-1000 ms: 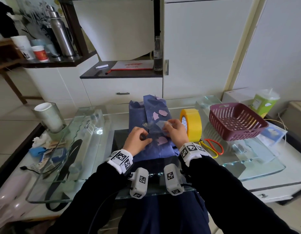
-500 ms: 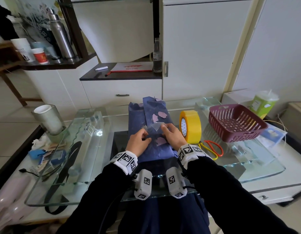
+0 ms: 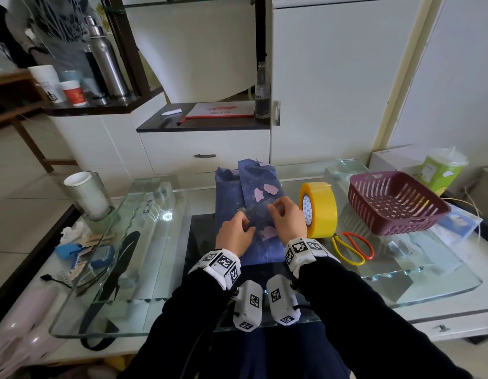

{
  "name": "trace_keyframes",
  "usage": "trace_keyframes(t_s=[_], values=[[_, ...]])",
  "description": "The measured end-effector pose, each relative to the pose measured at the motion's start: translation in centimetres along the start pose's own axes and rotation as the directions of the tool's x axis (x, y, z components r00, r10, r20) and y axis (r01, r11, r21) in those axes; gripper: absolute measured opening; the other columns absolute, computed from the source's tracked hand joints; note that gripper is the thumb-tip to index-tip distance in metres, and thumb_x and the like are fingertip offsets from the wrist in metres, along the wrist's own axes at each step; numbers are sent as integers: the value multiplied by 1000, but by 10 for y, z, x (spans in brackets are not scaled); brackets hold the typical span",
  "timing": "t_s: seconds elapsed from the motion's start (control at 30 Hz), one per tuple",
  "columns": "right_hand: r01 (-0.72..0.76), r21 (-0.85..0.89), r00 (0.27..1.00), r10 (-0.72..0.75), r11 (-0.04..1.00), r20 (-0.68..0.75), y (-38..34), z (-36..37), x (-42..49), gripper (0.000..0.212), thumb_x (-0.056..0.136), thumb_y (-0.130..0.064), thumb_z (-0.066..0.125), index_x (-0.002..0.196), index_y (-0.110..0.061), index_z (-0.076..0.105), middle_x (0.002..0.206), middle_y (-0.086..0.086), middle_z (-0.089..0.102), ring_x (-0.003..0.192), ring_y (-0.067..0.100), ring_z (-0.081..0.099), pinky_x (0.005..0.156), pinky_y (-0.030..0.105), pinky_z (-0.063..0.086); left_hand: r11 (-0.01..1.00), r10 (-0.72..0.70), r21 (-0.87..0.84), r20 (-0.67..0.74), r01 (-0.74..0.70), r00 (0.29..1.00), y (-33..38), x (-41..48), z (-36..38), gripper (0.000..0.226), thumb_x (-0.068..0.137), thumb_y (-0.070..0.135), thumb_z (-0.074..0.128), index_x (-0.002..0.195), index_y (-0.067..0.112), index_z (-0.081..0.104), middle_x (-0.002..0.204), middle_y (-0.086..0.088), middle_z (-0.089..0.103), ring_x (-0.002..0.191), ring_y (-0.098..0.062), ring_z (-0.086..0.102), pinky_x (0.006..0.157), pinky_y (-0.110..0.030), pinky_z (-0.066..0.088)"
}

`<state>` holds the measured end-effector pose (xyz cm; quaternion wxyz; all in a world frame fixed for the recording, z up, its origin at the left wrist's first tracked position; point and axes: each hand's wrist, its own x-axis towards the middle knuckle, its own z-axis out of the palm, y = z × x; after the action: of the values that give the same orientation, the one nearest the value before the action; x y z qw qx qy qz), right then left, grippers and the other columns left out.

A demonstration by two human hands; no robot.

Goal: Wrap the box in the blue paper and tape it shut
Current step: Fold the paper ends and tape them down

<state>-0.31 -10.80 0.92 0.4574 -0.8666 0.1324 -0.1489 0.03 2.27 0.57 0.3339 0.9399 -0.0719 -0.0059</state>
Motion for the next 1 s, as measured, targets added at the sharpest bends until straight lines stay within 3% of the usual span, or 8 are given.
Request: trace_keyframes(t_s=[0.17, 0.37, 0.5, 0.63, 0.8, 1.0], values=[[-6, 110, 1000, 9, 994, -19, 3, -2, -1, 8, 92, -20, 57, 88, -13, 58, 79, 9, 69, 73, 25, 67, 77, 44, 57, 1000, -9, 13, 8, 9, 1000, 10, -3, 2, 21, 90, 27, 59, 99, 9, 53, 100, -13, 65, 95, -32, 61, 82, -35, 47], [38, 133, 998, -44, 990, 38, 4, -6, -7, 7, 91, -11, 57, 92, -5, 62, 88, 10, 71, 72, 16, 64, 72, 29, 56, 999, -10, 39, -19, 11, 1000, 10, -2, -2, 22, 86, 29, 64, 94, 10, 54, 99, -11, 66, 95, -31, 60, 80, -34, 45], [104, 59, 992, -108, 993, 69, 5, -15, -4, 8, 89, -8, 58, 92, -5, 64, 88, 9, 70, 74, 14, 61, 72, 22, 49, 1000, 11, 29, -13, -11, 1000, 18, 2, -1, 22, 86, 27, 65, 95, 12, 53, 100, -7, 66, 98, -27, 60, 82, -33, 45], [160, -34, 979, -154, 987, 134, 9, -14, -5, 8, 89, -11, 59, 92, -7, 65, 89, 11, 71, 72, 18, 64, 76, 28, 54, 1000, 20, 7, 9, -20, 1000, 17, 3, 1, 26, 84, 24, 67, 92, 16, 44, 94, -5, 60, 96, -26, 59, 83, -36, 45], [236, -117, 958, -211, 965, 193, 6, -20, -4, 14, 90, -12, 58, 97, -3, 66, 94, 13, 71, 87, 25, 66, 81, 30, 49, 995, 87, 52, 34, -89, 996, 17, 7, 0, 29, 86, 24, 64, 110, 14, 50, 104, -8, 58, 94, -28, 60, 84, -37, 47], [292, -250, 936, -223, 923, 272, 11, -23, -1, 16, 91, -13, 54, 102, -6, 63, 97, 18, 67, 93, 31, 61, 81, 33, 45, 988, 89, 115, 82, -98, 993, 19, 11, -1, 23, 88, 27, 61, 111, 23, 63, 113, -9, 56, 103, -26, 59, 89, -29, 44]])
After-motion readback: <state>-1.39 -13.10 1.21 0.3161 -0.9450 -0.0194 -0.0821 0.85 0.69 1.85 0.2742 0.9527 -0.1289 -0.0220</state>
